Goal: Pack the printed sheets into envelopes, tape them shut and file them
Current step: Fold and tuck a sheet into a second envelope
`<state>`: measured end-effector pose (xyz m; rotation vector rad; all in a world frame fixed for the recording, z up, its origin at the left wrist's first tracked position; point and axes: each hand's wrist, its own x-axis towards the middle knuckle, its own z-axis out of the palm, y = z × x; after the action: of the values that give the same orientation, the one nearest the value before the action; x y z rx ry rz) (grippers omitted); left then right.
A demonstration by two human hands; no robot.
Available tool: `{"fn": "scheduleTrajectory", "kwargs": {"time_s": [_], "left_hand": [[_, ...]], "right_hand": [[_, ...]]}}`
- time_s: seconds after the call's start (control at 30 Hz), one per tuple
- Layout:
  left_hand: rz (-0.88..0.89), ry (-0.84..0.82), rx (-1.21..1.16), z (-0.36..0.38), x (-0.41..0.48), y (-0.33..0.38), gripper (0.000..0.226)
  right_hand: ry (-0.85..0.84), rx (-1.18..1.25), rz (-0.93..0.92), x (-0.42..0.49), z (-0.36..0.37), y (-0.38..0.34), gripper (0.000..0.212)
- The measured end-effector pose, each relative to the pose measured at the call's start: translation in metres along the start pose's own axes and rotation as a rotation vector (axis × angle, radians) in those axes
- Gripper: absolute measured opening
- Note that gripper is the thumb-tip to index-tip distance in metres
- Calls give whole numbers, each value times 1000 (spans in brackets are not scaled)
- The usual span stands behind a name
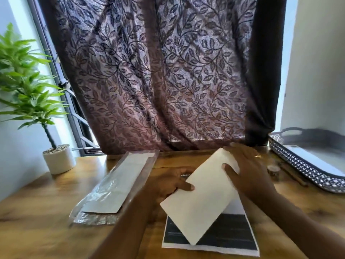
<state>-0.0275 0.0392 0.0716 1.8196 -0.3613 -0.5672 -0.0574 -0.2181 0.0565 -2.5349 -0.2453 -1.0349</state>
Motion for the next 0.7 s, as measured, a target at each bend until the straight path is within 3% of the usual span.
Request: {"fn": "scheduleTrajectory", "kwargs": {"time_s": [0.07, 0.13, 0.37, 0.43, 0.57, 0.7], "left_hand": [[0, -20, 89, -5, 8, 1, 49], [-7, -57, 162, -7, 15, 3, 49], [-11, -17, 284, -14, 36, -12, 39], [25, 47, 376, -17, 39, -17, 34], [117, 208, 489, -29, 41, -26, 46], [241, 382, 578, -39, 42, -31, 21]], "right_hand": [[-152, 63, 225, 13, 9, 20, 58], [-252, 175, 374, 19, 13, 34, 52], [-278, 201, 388, 17, 21, 68, 33], [-237, 410, 493, 19, 19, 73, 26], [-227, 943, 710, 20, 7, 77, 14], [-212, 1057, 724, 19, 6, 79, 15]]}}
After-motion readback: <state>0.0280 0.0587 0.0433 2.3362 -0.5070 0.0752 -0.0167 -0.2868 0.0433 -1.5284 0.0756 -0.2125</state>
